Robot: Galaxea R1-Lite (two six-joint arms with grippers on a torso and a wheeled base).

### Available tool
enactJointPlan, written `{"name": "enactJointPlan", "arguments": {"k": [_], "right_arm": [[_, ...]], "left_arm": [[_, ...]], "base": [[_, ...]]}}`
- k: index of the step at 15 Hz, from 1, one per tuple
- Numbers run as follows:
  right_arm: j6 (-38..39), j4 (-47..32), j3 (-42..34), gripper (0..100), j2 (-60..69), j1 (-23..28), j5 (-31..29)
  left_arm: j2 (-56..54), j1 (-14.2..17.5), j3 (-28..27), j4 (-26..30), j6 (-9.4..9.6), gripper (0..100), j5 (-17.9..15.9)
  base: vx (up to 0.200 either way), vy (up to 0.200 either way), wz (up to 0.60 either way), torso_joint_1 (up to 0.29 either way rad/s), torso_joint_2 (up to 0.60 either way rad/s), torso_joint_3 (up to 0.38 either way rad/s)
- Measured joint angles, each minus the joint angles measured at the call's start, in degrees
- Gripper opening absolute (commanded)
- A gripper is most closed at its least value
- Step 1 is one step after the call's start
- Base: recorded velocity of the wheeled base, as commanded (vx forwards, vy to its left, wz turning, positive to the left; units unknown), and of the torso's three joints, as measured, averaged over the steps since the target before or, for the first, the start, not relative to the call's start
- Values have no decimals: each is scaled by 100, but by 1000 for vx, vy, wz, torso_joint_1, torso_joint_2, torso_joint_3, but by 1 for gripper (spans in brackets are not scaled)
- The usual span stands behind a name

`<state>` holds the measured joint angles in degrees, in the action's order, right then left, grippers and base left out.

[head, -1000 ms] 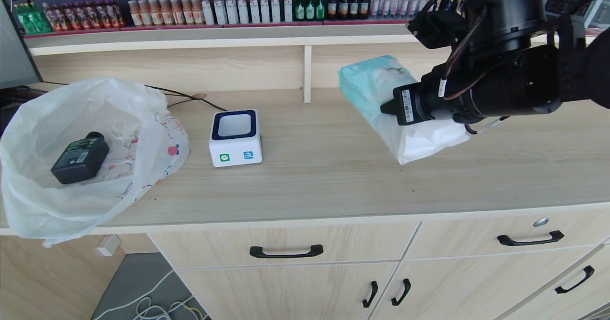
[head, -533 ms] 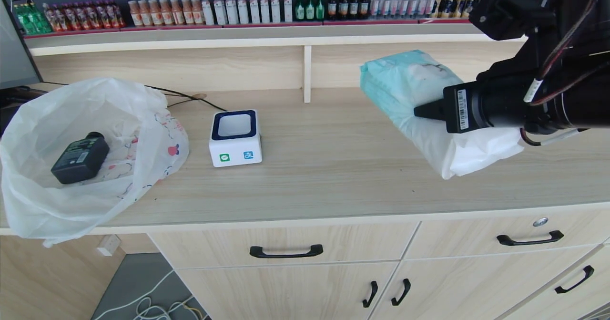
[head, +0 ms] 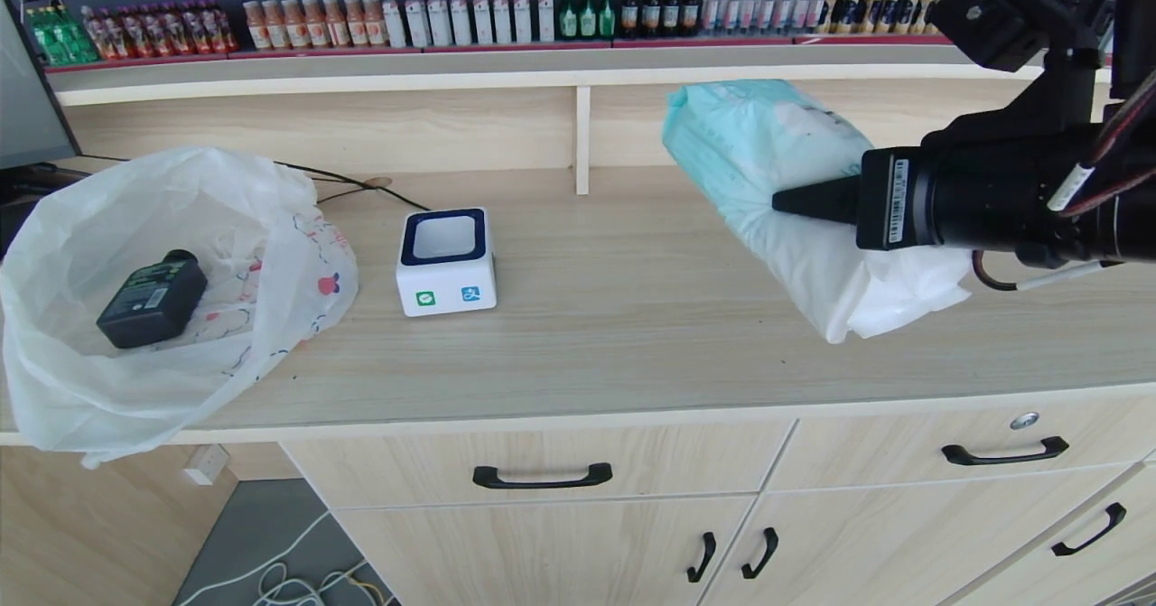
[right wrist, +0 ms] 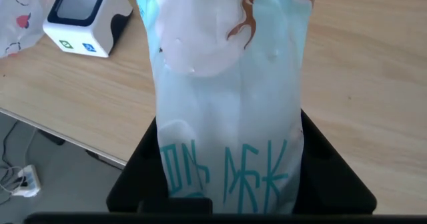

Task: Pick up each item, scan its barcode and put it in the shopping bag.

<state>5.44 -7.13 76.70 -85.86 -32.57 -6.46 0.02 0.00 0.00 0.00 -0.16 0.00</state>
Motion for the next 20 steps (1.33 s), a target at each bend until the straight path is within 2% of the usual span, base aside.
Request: {"name": "enactJointPlan", "arguments": {"k": [5,7,10,15,20], "right_arm": [[1026,1206,-840,0,105,-196,245],[1676,1887,-1290,0,188,-574,241],[2609,3685,-2221,0,300,-1230,247],[4172,5793,-3534,0,341,-1974,247],[5035,6751,-4197,0,319,-2773,277]], "left_arm": [[0,0,0,0,0,100,-2],[0,0,0,0,2,100,0],[0,0,0,0,2,100,0],[0,0,0,0,0,100,0],[0,0,0,0,2,100,0]], "base": [[0,0,0,0,0,0],[0,0,0,0,0,0],[0,0,0,0,0,0],[0,0,0,0,0,0],[0,0,0,0,0,0]]}}
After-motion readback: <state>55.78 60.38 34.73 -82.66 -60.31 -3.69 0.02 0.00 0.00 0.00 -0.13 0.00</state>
